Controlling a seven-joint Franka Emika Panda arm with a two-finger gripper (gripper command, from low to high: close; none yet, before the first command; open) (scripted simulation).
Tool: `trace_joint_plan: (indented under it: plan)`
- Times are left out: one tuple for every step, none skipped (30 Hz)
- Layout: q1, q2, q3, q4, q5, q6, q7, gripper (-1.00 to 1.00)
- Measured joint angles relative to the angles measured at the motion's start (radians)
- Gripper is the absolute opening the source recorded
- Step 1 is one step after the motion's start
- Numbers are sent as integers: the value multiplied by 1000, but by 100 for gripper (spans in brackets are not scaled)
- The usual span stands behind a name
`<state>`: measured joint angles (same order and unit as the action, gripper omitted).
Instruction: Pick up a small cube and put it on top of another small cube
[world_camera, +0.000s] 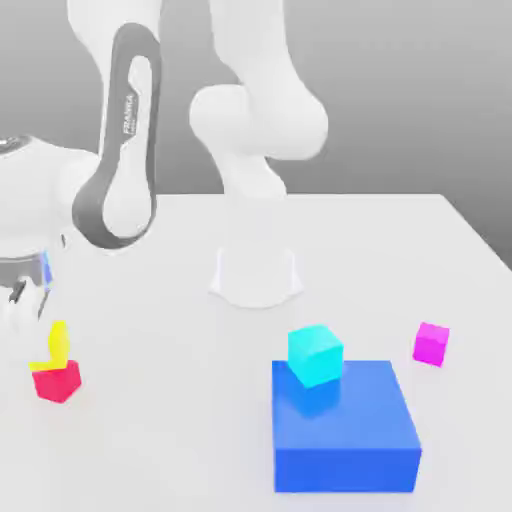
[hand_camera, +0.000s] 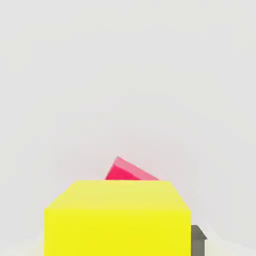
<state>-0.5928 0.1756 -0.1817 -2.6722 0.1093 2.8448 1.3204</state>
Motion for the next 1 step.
trace_joint_plan:
  plan:
    - [0, 0, 0, 0, 0, 0, 0, 100]
